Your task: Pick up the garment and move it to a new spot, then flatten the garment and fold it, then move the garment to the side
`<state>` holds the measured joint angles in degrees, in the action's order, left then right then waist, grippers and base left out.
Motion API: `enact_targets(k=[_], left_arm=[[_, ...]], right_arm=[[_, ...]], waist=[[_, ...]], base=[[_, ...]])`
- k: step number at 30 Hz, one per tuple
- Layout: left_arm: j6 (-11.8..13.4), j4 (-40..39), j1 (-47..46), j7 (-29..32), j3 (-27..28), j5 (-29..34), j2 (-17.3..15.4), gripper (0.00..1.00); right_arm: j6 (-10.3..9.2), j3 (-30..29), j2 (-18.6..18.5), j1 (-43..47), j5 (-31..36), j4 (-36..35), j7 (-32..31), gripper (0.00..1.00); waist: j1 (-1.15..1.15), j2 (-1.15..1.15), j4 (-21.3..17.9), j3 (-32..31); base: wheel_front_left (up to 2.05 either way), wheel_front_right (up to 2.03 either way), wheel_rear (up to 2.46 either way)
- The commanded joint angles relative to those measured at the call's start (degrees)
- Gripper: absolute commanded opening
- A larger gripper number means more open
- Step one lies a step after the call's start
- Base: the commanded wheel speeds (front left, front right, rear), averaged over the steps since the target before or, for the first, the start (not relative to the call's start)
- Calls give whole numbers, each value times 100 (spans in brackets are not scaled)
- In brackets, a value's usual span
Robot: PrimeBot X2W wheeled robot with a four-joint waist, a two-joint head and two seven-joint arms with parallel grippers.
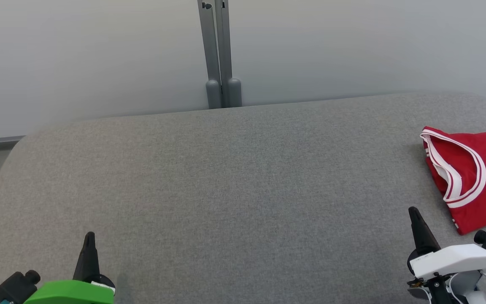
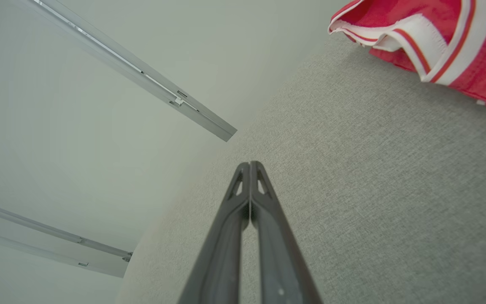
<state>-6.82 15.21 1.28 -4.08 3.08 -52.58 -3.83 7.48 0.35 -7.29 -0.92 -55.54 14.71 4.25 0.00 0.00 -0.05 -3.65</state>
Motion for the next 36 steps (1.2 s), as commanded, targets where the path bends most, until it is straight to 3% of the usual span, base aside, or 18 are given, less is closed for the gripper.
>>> enact_targets(k=[1, 36], left_arm=[[-27, -77, -195, 42, 37, -176, -3, 0], [-57, -108, -516, 587, 207, -2179, 45, 0]], right_arm=[[2, -58, -1, -163, -168, -82, -43, 0], [2, -400, 230, -376, -2019, -87, -595, 0]], waist=[[0, 0, 0, 7], [0, 0, 2, 172]], base=[[0, 0, 0], [0, 0, 0]])
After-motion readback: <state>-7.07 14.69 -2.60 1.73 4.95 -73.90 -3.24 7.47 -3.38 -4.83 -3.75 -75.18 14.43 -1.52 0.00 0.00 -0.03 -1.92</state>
